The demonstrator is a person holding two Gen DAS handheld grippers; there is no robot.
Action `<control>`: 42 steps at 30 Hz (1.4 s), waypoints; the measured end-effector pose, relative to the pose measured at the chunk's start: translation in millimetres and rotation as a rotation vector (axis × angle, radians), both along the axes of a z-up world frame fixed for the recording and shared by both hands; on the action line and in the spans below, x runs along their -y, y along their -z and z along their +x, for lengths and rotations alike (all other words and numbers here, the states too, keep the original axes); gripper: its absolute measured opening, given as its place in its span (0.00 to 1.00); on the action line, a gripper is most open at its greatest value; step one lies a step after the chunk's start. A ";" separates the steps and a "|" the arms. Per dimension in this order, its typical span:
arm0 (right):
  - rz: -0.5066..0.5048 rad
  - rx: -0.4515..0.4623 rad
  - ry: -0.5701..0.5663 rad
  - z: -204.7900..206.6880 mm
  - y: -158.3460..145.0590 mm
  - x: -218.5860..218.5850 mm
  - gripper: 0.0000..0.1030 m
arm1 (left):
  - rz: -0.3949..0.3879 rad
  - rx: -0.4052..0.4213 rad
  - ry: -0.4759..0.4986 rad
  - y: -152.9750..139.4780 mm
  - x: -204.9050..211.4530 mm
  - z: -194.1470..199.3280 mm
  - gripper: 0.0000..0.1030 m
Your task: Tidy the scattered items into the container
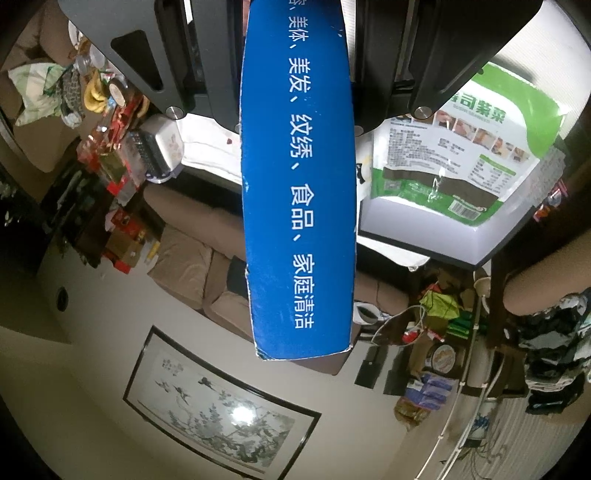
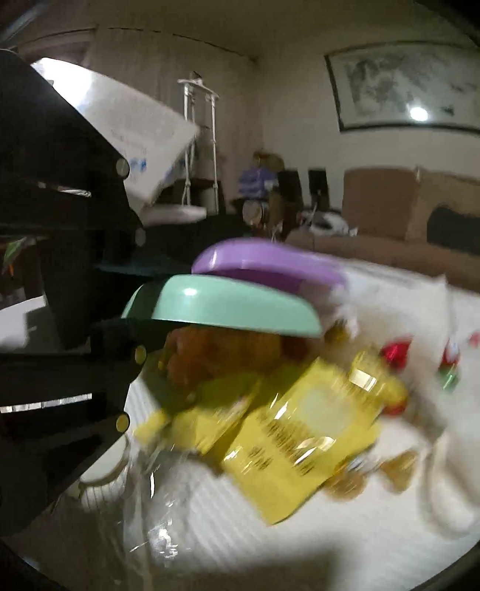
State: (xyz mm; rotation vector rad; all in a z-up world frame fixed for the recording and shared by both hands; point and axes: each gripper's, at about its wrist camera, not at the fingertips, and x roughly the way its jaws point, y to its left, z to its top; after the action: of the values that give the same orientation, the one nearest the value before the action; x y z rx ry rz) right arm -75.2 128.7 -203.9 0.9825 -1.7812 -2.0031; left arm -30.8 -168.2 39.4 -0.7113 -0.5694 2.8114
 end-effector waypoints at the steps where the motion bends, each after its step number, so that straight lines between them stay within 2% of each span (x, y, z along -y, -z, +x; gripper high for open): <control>1: 0.009 -0.027 0.005 0.7 -8.3 -1.1 0.10 | -0.005 0.000 0.001 -0.3 -1.0 0.0 0.15; 11: 0.157 -0.324 0.072 54.6 -127.9 -55.9 0.09 | -0.153 -0.018 -0.044 -5.5 -19.8 4.6 0.16; 15: 0.258 -0.424 0.067 69.4 -172.5 -61.0 0.09 | -0.169 -0.023 -0.056 -7.9 -18.8 7.4 0.16; 18: 0.388 -0.447 0.051 77.0 -197.5 -52.7 0.09 | -0.177 -0.020 -0.069 -8.9 -17.1 9.0 0.16; 21: 0.542 -0.443 0.039 80.5 -214.7 -39.9 0.09 | -0.187 -0.018 -0.079 -9.8 -16.9 10.3 0.16; 23: 0.602 -0.450 0.023 84.4 -221.4 -29.3 0.09 | -0.192 -0.019 -0.080 -10.7 -17.4 10.8 0.16; 30: 0.661 -0.491 -0.020 85.9 -236.6 -4.3 0.09 | -0.215 -0.033 -0.090 -15.2 -17.7 13.4 0.16; 34: 0.683 -0.525 -0.044 87.1 -242.0 8.3 0.09 | -0.214 -0.074 -0.115 -22.4 -13.0 21.9 0.16; 38: 0.716 -0.548 -0.066 88.5 -247.4 20.6 0.09 | -0.294 -0.165 -0.230 -39.2 -0.9 40.8 0.16; 42: 0.715 -0.550 -0.081 87.6 -246.5 27.8 0.09 | -0.346 -0.196 -0.322 -50.5 23.6 53.4 0.16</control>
State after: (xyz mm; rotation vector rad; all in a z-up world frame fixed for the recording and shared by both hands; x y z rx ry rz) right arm 12.4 100.9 42.6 0.5447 -0.7376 -2.5764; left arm 22.6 -191.9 90.0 -0.4157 -0.1754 3.2772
